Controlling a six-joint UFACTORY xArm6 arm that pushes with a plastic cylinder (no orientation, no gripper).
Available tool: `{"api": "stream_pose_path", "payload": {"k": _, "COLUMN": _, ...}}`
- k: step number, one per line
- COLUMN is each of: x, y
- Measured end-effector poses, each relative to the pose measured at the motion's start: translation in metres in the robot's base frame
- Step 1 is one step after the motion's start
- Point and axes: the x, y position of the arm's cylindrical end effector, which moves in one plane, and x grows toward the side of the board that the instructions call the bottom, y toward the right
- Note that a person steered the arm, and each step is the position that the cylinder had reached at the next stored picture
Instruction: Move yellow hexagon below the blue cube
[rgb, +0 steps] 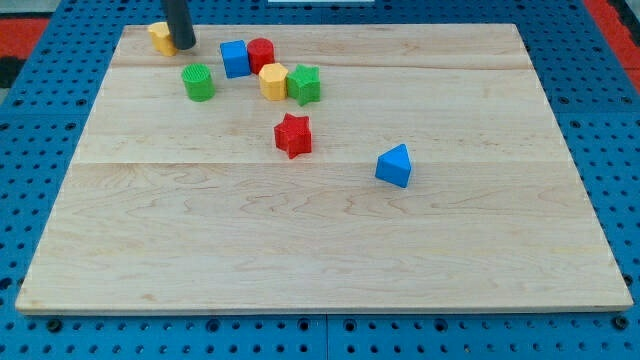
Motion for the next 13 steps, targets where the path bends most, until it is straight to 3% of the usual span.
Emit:
{"api": "stream_pose_path", "payload": {"k": 2, "x": 0.005, "y": -0.006}}
{"api": "stream_pose_path", "payload": {"k": 4, "x": 0.039, "y": -0.001}}
{"api": "stream_pose_path", "payload": {"k": 8, "x": 0.085, "y": 0.06}}
{"api": "stream_pose_path", "payload": {"k": 10, "x": 0.117, "y": 0.119}}
{"api": "stream_pose_path", "payload": {"k": 12, "x": 0.116, "y": 0.173}}
{"api": "stream_pose_path", "payload": {"k": 13, "x": 0.109, "y": 0.174}}
